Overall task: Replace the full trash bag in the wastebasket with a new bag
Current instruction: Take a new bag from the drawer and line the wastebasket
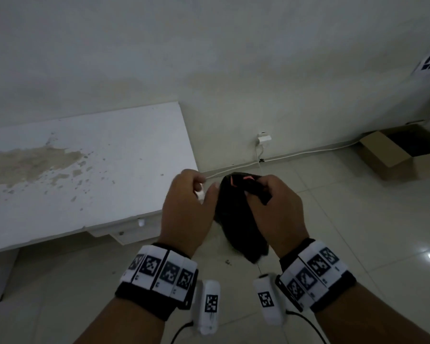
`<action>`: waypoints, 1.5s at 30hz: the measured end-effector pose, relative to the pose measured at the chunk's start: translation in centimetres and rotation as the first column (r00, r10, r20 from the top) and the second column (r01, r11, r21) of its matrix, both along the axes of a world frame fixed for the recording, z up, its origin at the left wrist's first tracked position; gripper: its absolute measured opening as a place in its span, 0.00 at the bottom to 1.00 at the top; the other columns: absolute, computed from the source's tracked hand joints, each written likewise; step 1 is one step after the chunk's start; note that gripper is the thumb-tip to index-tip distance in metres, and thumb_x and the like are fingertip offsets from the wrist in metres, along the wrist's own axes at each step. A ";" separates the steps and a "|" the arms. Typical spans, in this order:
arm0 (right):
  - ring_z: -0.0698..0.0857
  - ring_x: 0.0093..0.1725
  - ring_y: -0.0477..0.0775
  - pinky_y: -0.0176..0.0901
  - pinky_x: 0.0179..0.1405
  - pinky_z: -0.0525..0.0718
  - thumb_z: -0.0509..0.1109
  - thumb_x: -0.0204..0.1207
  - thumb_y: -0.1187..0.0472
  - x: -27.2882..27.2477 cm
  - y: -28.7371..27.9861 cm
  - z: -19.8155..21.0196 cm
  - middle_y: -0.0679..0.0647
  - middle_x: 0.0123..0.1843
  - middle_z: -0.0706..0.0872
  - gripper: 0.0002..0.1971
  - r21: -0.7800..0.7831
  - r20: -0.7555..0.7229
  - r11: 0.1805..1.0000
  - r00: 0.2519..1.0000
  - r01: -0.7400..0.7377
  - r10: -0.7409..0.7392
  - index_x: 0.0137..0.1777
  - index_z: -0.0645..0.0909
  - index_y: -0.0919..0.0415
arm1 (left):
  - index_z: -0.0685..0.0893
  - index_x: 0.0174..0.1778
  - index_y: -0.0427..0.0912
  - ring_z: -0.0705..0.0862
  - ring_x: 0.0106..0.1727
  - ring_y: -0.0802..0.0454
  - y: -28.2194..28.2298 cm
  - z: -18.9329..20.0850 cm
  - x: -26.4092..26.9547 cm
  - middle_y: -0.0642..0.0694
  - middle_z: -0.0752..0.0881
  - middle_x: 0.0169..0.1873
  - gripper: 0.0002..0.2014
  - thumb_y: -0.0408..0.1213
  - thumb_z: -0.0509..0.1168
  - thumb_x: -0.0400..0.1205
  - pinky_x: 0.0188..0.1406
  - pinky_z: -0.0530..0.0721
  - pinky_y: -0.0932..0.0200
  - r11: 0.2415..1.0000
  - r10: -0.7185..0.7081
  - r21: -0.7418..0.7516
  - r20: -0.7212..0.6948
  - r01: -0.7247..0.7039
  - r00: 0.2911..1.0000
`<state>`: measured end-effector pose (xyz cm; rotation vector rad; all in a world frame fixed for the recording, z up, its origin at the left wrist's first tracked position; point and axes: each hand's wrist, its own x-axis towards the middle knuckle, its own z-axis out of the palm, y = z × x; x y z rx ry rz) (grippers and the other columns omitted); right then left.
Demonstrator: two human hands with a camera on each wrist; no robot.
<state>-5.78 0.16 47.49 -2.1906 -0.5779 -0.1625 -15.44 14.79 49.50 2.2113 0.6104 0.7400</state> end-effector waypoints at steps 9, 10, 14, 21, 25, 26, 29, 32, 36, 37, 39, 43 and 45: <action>0.82 0.48 0.38 0.23 0.46 0.77 0.72 0.78 0.54 1.7 0.4 -0.5 0.42 0.49 0.87 0.09 0.010 -0.043 0.954 0.953 -0.298 0.298 0.56 0.84 0.52 | 0.91 0.43 0.44 0.91 0.44 0.47 -0.4 -0.4 4.2 0.44 0.93 0.39 0.11 0.35 0.65 0.86 0.54 0.89 0.42 0.721 -0.049 -0.691 0.032 0.058 0.998; 0.83 0.47 0.38 0.27 0.46 0.79 0.71 0.79 0.54 2.2 0.3 -0.6 0.43 0.48 0.87 0.07 0.008 -0.028 0.961 0.961 -0.276 0.277 0.54 0.84 0.52 | 0.91 0.43 0.42 0.91 0.44 0.46 0.0 -0.5 4.7 0.42 0.93 0.40 0.10 0.34 0.64 0.86 0.55 0.88 0.42 0.686 -0.038 -0.726 0.043 0.057 0.998; 0.86 0.42 0.47 0.45 0.43 0.85 0.71 0.79 0.54 5.8 -0.2 -0.6 0.46 0.41 0.88 0.04 0.107 -0.152 0.994 0.987 -0.032 0.048 0.46 0.84 0.54 | 0.88 0.53 0.33 0.90 0.53 0.39 1.9 -0.6 7.1 0.35 0.92 0.50 0.10 0.33 0.62 0.88 0.58 0.88 0.44 0.479 0.037 -0.874 0.108 0.077 0.993; 0.83 0.30 0.57 0.44 0.31 0.76 0.59 0.83 0.40 12.9 -1.9 1.0 0.57 0.25 0.84 0.34 0.094 -0.259 0.968 0.945 0.231 -0.200 0.25 0.83 0.65 | 0.83 0.63 0.28 0.90 0.52 0.40 4.9 -0.1 11.6 0.33 0.90 0.53 0.15 0.34 0.55 0.90 0.54 0.88 0.47 0.279 0.117 -0.950 0.182 0.143 0.976; 0.74 0.20 0.53 0.43 0.22 0.62 0.56 0.80 0.32 16.7 -2.4 2.1 0.53 0.16 0.68 0.38 -0.505 -0.148 0.858 0.971 0.091 -0.190 0.16 0.66 0.61 | 0.82 0.65 0.29 0.88 0.52 0.42 5.6 0.4 14.3 0.32 0.88 0.57 0.15 0.34 0.55 0.91 0.44 0.89 0.51 0.246 0.094 -0.953 0.204 0.176 0.974; 0.76 0.21 0.54 0.44 0.23 0.64 0.53 0.78 0.30 17.4 -2.6 2.3 0.53 0.17 0.69 0.38 -0.512 -0.162 0.854 0.966 0.093 -0.202 0.17 0.65 0.60 | 0.82 0.64 0.30 0.88 0.52 0.42 5.5 0.5 15.0 0.33 0.88 0.57 0.15 0.34 0.55 0.91 0.42 0.89 0.53 0.239 0.074 -0.952 0.214 0.191 0.974; 0.86 0.54 0.61 0.51 0.52 0.83 0.55 0.68 0.22 18.5 -2.1 2.5 0.62 0.52 0.84 0.38 -0.441 -0.143 0.893 0.976 0.088 -0.167 0.42 0.86 0.58 | 0.85 0.58 0.35 0.88 0.53 0.43 4.8 1.0 16.9 0.37 0.89 0.53 0.13 0.33 0.55 0.91 0.44 0.90 0.52 0.253 -0.001 -0.937 0.247 0.240 0.969; 0.64 0.82 0.55 0.59 0.80 0.67 0.71 0.63 0.27 19.1 -0.5 3.0 0.50 0.85 0.55 0.51 -0.352 -0.246 0.918 0.965 -0.180 0.095 0.83 0.62 0.52 | 0.84 0.55 0.35 0.88 0.51 0.43 3.5 1.5 19.1 0.37 0.90 0.49 0.12 0.32 0.55 0.90 0.49 0.89 0.51 0.256 -0.095 -0.926 0.260 0.276 0.961; 0.66 0.82 0.56 0.56 0.79 0.69 0.82 0.62 0.40 23.1 1.1 1.9 0.54 0.86 0.59 0.60 -0.246 -0.378 0.925 0.907 -0.290 0.184 0.87 0.46 0.50 | 0.87 0.51 0.37 0.89 0.51 0.43 2.4 1.9 21.9 0.36 0.91 0.49 0.14 0.32 0.56 0.90 0.56 0.87 0.49 0.321 -0.219 -0.894 0.250 0.311 0.943; 0.68 0.80 0.58 0.54 0.77 0.71 0.83 0.62 0.43 24.3 1.0 1.5 0.56 0.84 0.63 0.60 -0.237 -0.412 0.929 0.895 -0.284 0.168 0.87 0.47 0.51 | 0.87 0.50 0.37 0.89 0.50 0.45 2.3 2.0 22.4 0.37 0.90 0.48 0.13 0.31 0.56 0.90 0.54 0.88 0.51 0.332 -0.220 -0.889 0.252 0.315 0.943; 0.76 0.74 0.58 0.46 0.68 0.75 0.81 0.66 0.46 26.8 0.5 0.6 0.58 0.76 0.75 0.48 -0.335 -0.411 0.884 0.895 -0.324 0.173 0.84 0.62 0.53 | 0.86 0.49 0.36 0.89 0.48 0.46 1.9 2.4 23.3 0.38 0.90 0.46 0.13 0.31 0.56 0.89 0.51 0.88 0.56 0.328 -0.201 -0.886 0.272 0.327 0.941; 0.87 0.46 0.58 0.41 0.38 0.70 0.69 0.79 0.56 30.4 -1.2 -0.4 0.58 0.41 0.88 0.12 -0.462 -0.185 0.824 0.945 -0.327 0.272 0.45 0.89 0.64 | 0.82 0.52 0.34 0.87 0.44 0.50 1.2 2.6 24.7 0.41 0.89 0.44 0.04 0.29 0.63 0.86 0.45 0.87 0.64 0.555 -0.179 -0.784 0.215 0.279 0.960; 0.86 0.44 0.58 0.42 0.39 0.72 0.68 0.80 0.58 32.4 -2.6 -0.6 0.57 0.41 0.89 0.11 -0.358 -0.069 0.904 0.972 -0.233 0.223 0.43 0.89 0.63 | 0.81 0.59 0.35 0.88 0.50 0.51 1.7 1.9 25.3 0.42 0.89 0.51 0.12 0.30 0.72 0.81 0.52 0.87 0.60 0.781 -0.250 -0.572 0.083 0.252 0.965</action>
